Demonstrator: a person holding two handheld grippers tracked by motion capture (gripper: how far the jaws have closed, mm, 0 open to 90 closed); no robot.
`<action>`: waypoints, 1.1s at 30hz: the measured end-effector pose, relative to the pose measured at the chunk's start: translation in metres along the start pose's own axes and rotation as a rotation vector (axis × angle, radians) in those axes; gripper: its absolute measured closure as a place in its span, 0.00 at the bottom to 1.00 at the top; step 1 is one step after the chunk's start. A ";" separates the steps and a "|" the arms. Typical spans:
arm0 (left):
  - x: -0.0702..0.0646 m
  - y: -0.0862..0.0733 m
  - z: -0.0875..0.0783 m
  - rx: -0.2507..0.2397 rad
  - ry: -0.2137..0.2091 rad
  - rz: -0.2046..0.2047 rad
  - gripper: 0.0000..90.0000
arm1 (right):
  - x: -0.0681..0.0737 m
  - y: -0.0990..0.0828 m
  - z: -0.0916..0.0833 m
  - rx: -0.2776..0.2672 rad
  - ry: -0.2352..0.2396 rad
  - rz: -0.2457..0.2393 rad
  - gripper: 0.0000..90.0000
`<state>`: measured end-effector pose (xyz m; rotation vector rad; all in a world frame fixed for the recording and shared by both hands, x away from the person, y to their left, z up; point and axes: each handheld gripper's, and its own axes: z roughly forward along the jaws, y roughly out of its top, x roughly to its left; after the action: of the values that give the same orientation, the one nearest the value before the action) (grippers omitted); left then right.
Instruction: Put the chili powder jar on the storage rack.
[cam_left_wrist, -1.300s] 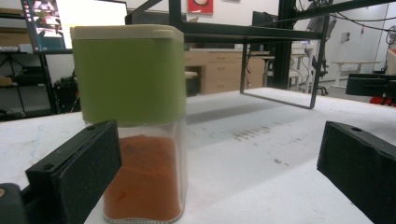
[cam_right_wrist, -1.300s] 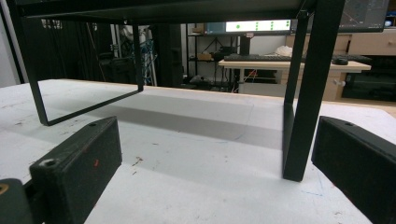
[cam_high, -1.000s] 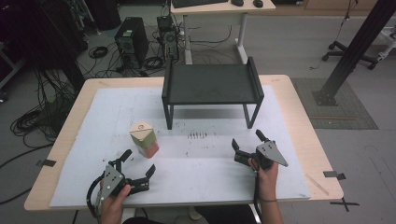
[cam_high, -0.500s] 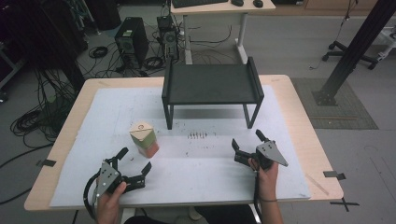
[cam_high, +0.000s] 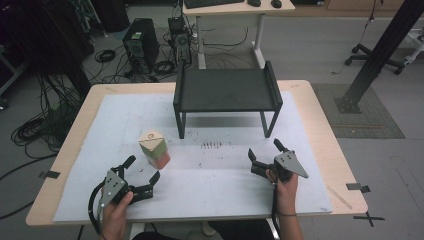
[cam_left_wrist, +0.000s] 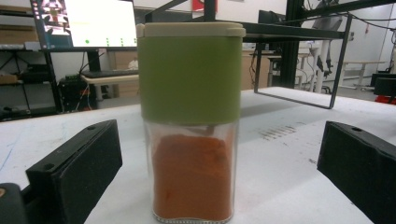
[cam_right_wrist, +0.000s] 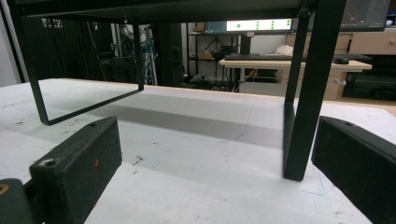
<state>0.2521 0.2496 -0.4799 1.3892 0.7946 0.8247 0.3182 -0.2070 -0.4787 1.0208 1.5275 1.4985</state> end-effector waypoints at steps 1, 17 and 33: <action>0.001 0.000 0.001 0.000 0.000 -0.001 0.00 | 0.000 0.000 0.000 0.000 0.000 0.000 0.01; 0.008 0.000 0.012 0.005 -0.007 -0.001 0.00 | 0.000 0.000 0.000 0.001 0.001 0.000 0.01; 0.012 0.000 0.028 0.010 -0.025 -0.003 0.00 | 0.000 0.000 0.000 0.005 0.003 -0.001 0.01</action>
<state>0.2823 0.2460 -0.4795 1.4042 0.7819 0.8004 0.3186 -0.2069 -0.4786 1.0203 1.5341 1.4970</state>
